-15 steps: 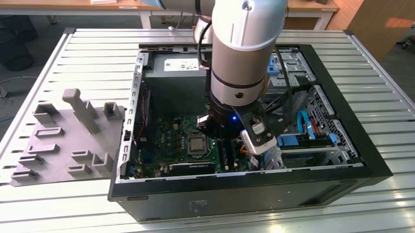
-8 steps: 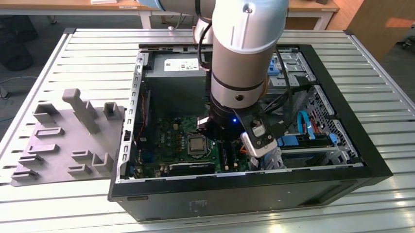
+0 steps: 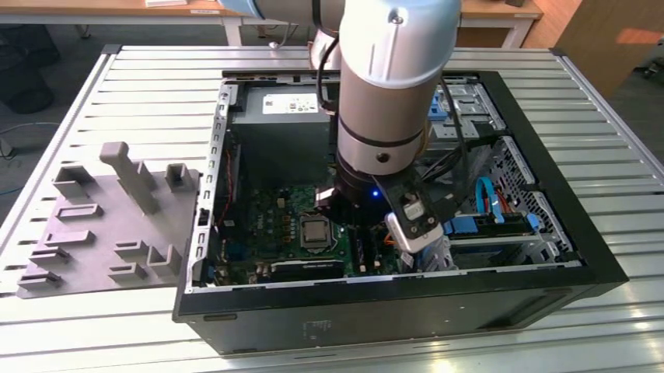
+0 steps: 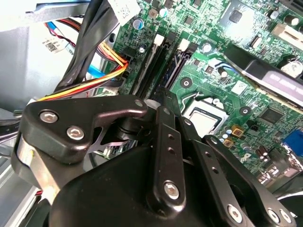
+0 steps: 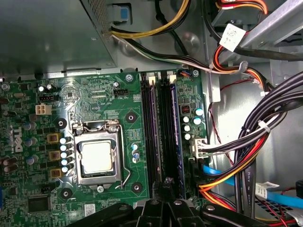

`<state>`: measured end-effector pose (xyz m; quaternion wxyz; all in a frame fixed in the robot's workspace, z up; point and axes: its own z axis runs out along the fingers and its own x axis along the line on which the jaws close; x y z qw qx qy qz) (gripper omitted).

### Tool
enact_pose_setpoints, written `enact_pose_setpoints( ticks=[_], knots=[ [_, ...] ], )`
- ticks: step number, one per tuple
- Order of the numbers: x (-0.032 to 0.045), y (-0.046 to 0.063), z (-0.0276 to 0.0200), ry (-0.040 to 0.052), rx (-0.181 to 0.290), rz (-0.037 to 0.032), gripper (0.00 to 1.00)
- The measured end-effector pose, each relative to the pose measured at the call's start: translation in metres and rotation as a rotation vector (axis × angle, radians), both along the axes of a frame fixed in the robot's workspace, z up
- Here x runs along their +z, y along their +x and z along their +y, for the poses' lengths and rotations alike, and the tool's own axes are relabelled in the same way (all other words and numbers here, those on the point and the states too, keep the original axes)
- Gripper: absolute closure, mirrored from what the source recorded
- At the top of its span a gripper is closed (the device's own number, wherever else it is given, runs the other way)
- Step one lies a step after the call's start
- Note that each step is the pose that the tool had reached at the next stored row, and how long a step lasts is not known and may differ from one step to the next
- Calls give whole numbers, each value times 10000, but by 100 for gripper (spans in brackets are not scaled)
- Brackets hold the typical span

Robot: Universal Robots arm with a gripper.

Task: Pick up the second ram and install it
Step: 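Press down the second ram until it locks into place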

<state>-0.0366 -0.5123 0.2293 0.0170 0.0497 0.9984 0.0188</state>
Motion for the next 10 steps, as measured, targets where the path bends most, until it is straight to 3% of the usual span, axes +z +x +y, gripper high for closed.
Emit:
enact_pose_setpoints(
  ticks=[10],
  knots=[
    [-40, 0, 0, -2, 0, 0, 89]
  ],
)
